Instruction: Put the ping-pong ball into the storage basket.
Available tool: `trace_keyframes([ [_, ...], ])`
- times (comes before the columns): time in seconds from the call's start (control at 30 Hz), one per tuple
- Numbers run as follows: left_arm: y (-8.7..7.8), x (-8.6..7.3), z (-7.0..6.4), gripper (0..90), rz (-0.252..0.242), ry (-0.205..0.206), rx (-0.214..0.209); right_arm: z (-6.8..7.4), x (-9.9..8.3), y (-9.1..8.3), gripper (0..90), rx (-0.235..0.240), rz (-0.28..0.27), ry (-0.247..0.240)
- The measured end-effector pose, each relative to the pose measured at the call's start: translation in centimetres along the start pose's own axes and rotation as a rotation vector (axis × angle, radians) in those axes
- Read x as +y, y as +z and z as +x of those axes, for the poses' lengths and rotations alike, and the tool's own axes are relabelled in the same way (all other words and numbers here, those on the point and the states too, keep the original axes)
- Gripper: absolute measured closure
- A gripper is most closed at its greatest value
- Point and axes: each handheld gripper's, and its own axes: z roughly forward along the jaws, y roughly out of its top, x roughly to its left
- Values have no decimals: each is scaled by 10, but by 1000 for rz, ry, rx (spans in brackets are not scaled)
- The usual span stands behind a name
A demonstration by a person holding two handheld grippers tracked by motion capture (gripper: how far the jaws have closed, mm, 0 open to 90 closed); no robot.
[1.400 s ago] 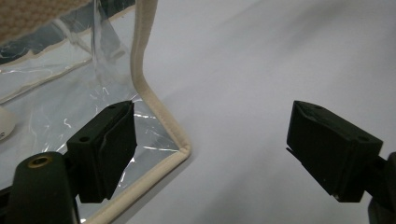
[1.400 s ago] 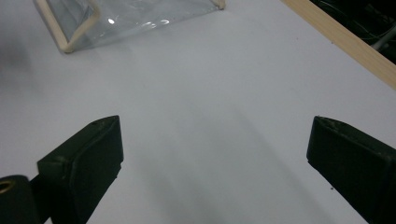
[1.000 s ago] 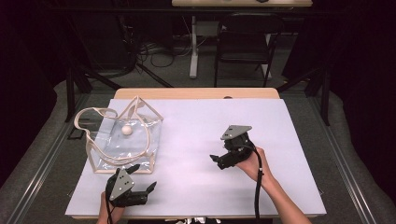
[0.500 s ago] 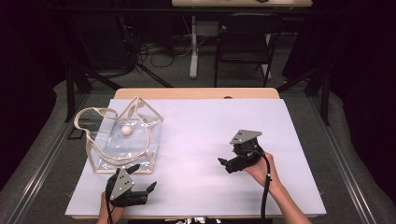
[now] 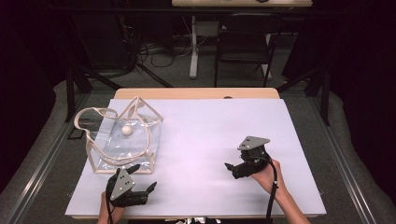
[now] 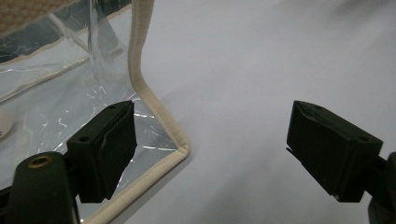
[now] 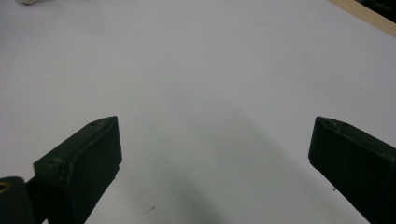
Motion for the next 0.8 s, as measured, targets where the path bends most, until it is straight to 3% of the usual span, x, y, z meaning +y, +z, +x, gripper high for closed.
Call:
trace_keyframes([
  [0.8, 1, 0, -1, 163, 5, 2, 2, -1, -40, -8, 27, -40, 14, 43],
])
